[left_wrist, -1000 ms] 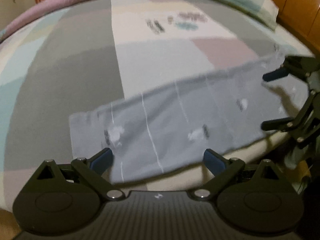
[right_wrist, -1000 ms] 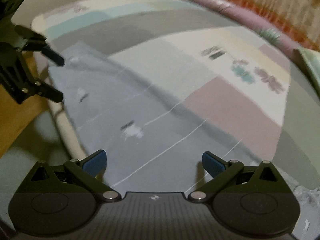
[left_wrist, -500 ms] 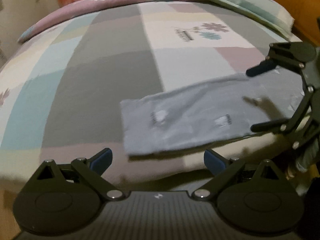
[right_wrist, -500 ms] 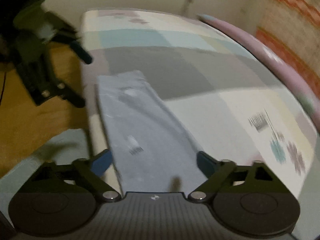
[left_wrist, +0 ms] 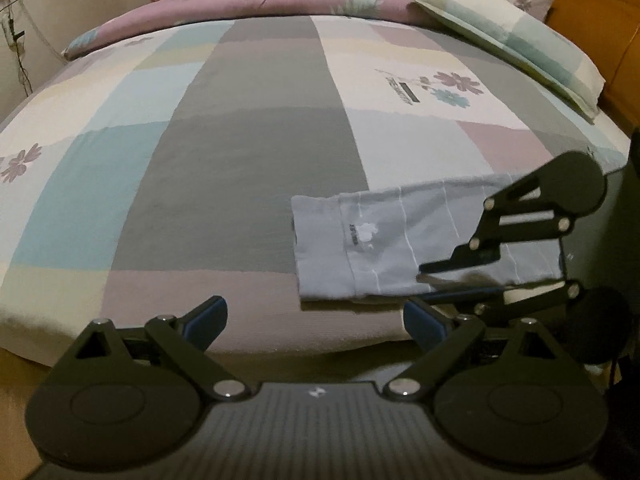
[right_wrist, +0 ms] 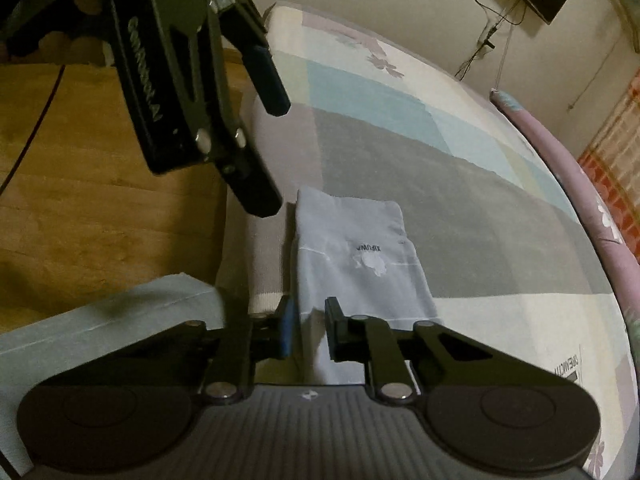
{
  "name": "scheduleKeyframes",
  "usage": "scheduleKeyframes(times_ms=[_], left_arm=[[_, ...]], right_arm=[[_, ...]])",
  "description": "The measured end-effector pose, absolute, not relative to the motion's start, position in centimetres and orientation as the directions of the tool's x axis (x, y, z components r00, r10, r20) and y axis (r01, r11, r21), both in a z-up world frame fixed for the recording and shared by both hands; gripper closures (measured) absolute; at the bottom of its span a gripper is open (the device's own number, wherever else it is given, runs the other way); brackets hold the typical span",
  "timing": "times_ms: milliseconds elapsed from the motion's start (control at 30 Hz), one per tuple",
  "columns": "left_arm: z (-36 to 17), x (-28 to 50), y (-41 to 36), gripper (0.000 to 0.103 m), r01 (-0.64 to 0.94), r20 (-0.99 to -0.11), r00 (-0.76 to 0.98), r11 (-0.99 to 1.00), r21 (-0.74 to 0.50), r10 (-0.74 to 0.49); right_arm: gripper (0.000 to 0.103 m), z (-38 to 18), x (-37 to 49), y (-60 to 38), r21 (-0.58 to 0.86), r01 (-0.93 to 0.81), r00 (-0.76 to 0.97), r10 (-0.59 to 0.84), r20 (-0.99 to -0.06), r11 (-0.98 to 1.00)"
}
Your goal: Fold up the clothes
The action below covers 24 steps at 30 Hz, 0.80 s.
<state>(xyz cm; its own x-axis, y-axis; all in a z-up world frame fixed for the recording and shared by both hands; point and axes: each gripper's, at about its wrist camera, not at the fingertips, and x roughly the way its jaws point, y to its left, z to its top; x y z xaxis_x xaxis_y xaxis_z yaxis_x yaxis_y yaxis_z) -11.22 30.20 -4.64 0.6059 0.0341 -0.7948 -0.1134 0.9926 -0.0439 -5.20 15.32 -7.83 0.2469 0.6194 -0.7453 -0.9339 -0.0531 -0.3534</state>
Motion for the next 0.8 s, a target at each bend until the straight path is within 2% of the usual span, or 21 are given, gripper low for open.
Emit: scheduleKeyframes(times_ms=[300, 367, 400, 633, 800], left_arm=[[-5.3, -10.4, 31.6, 0.009, -0.183, -0.796, 0.604, 0.966, -0.185, -0.038], [-5.3, -10.3, 31.7, 0.009, -0.195, -0.791, 0.608, 0.954, -0.229, -0.065], [-5.4, -10.3, 31.8, 0.008, -0.200, -0.787, 0.611, 0.946, -0.256, -0.083], [-6.8, -10.4, 33.2, 0.008, -0.296, -0.714, 0.648, 0.777, -0.556, -0.265], [-9.1, -10.1, 33.7, 0.008, -0.326, -0.623, 0.677, 0.598, -0.732, -0.392]], right_arm=[[0.084, -8.7, -6.0, 16.4, -0.413, -0.905, 0.266, 0.620, -0.738, -0.103], [0.098, -8.8, -6.5, 16.3, -0.436, -0.893, 0.280, 0.622, -0.732, -0.110], [0.100, -8.9, -6.5, 16.4, -0.439, -0.892, 0.289, 0.618, -0.732, -0.103], [0.100, -7.1, -5.0, 15.8, -0.377, -0.926, 0.278, 0.645, -0.712, -0.016], [0.100, -6.6, -4.6, 15.6, -0.365, -0.931, 0.277, 0.653, -0.705, 0.001]])
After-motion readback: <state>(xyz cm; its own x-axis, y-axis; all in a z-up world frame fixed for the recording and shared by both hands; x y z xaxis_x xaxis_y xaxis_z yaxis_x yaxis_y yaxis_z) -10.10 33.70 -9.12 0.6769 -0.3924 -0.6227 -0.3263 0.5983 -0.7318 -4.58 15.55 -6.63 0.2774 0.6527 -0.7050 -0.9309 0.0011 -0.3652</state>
